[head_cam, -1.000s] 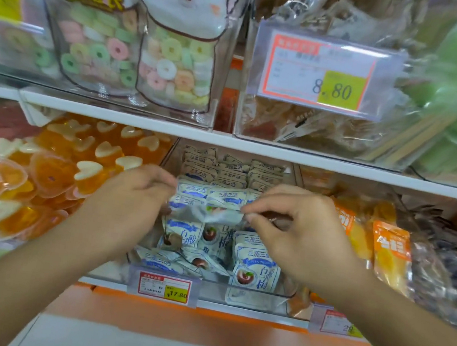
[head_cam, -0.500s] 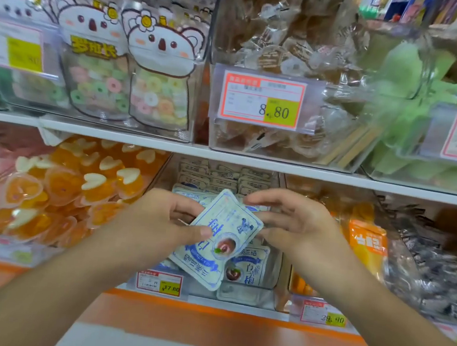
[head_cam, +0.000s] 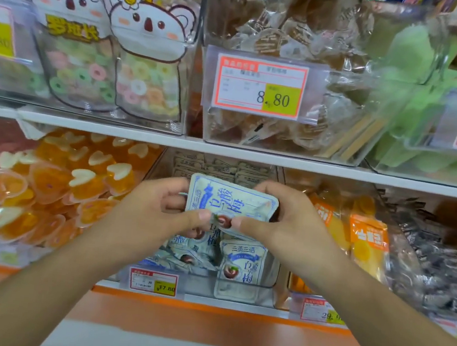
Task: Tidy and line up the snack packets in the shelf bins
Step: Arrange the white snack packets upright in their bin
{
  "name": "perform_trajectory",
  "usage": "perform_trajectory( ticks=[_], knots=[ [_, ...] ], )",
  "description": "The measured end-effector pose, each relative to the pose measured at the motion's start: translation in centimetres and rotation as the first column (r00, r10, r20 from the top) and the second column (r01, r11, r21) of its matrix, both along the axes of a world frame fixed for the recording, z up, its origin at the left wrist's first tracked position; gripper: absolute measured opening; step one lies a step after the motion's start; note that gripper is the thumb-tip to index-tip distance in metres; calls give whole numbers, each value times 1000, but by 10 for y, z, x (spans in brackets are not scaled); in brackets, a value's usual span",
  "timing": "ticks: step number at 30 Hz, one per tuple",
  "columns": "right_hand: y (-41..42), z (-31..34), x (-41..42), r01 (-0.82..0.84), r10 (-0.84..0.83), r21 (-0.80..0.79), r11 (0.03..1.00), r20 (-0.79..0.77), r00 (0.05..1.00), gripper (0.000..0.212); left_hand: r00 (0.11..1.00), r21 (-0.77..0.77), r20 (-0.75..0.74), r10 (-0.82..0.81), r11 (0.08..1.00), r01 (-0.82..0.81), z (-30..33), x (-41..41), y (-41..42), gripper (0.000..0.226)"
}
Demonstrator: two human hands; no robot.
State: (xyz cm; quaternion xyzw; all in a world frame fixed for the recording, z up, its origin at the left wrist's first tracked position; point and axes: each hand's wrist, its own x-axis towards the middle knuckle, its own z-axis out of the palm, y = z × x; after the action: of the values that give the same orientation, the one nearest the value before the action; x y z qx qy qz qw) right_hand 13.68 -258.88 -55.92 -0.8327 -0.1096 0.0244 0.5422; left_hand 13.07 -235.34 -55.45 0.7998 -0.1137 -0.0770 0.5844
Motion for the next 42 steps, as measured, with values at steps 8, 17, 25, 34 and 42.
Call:
perform_trajectory(
  ticks=[8,17,25,34,42],
  knots=[
    [27,4,17,-135,210,-381,915,164,964,48,943,423,332,-6,895,-143,2,12,5,4],
    [54,-17,39,86,56,-516,852,254,965,30,976,660,199,-85,748,-70,-20,14,32,35],
    [58,-26,46,-16,94,-467,884,143,985,35,959,889,123,-255,458,8,-15,16,30,11],
    [58,-38,45,-9,319,-843,539,194,928,23,958,830,229,-173,549,-100,-12,15,39,13],
    [42,-17,44,-289,289,-718,634,-126,949,63,961,779,256,-104,611,-141,-12,17,37,16]
  ],
)
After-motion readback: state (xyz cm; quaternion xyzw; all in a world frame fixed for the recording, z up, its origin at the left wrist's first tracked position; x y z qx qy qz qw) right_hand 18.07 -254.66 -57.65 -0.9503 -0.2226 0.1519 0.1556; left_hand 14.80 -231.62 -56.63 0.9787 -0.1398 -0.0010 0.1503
